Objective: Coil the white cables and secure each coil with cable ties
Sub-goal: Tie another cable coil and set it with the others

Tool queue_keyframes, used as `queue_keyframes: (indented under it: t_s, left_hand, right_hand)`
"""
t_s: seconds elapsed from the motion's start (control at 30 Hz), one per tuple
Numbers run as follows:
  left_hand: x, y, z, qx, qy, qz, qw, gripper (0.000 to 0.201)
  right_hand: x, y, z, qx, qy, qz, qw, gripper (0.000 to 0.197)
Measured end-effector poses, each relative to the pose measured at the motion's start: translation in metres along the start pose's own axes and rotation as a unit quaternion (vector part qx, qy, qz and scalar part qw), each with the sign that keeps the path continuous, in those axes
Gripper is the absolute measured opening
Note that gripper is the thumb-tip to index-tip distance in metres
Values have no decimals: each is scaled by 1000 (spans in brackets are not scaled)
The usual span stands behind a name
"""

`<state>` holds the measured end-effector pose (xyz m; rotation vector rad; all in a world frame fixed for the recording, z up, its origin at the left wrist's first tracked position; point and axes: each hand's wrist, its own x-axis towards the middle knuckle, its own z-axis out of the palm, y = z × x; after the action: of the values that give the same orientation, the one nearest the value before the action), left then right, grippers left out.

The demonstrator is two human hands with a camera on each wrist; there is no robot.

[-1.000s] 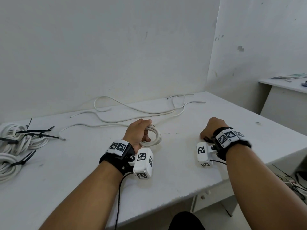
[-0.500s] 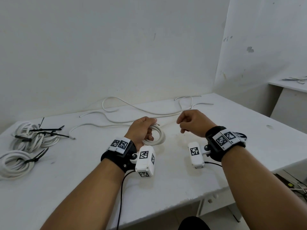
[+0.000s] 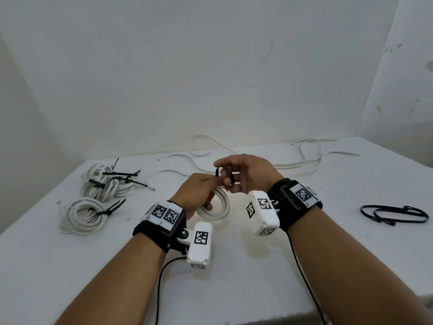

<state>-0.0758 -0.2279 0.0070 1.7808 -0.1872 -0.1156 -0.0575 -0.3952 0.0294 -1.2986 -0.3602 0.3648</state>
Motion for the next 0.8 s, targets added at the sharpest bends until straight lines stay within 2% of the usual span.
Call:
queue_keyframes:
  t_s: [0.07, 0.13, 0.2, 0.33, 0.43, 0.5, 0.6, 0.73, 0.8]
  left_hand:
    - [-1, -6, -8, -16, -4, -16, 1000, 33]
    - [-1, -12, -15, -26, -5, -35, 999, 31]
    - [0, -18, -20, -33, -10, -46, 998, 31]
    - [-2, -17, -16, -25, -35, -37, 998, 30]
    - [-2, -16, -11, -46, -23, -21, 998, 24]
    - [-3, -17, -11, -56, -13, -22, 998, 14]
    - [-4, -18, -12, -38, -5, -27, 999, 13]
    - [-5, -17, -14, -53, 2, -24, 998, 16]
    - [-5, -17, -14, -59, 4, -20, 998, 19]
  right_hand:
    - [10, 4, 0, -123, 3, -14, 992, 30]
    - [17, 9, -2, -250, 9, -36, 968, 23]
    - [24, 16, 0, -309, 17, -56, 949, 15]
    - [27, 28, 4, -277, 51, -97, 955, 4]
    - [29, 30, -5, -240, 153, -122, 951, 6]
    - [28, 31, -13, -205, 213, -99, 950, 9]
    - [23, 35, -16, -197, 204, -26, 959, 9]
    - [17, 32, -23, -189, 204, 7, 960, 9]
    - [13, 31, -19, -192, 174, 37, 965, 9]
